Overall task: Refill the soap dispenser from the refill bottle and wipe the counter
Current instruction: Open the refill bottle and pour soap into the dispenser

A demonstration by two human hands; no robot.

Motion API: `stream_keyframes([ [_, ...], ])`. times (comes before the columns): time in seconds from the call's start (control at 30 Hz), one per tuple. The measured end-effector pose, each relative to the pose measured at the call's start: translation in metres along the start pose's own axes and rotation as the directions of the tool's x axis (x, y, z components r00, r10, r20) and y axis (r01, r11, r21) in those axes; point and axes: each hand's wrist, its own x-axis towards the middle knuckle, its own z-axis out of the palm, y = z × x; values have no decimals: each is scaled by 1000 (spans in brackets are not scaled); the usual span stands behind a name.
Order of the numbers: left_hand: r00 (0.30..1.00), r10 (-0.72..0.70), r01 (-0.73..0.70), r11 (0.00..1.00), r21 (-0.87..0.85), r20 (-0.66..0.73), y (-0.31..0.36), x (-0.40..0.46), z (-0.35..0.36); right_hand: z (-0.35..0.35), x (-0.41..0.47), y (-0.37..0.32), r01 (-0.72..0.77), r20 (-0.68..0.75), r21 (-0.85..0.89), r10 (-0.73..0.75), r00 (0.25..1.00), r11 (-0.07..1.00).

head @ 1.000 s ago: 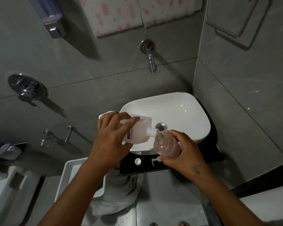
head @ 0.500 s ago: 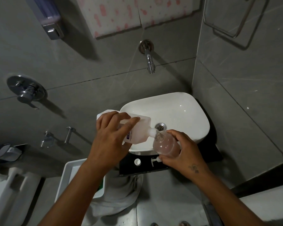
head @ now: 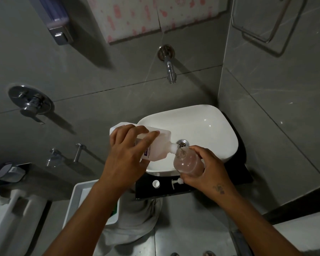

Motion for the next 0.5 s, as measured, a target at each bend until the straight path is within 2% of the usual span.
stream_keyframes([
  [0.5, 999, 32, -31, 999, 29, -34, -5, 8, 3, 1, 7, 4, -9, -16, -24, 8, 1000, 1000],
])
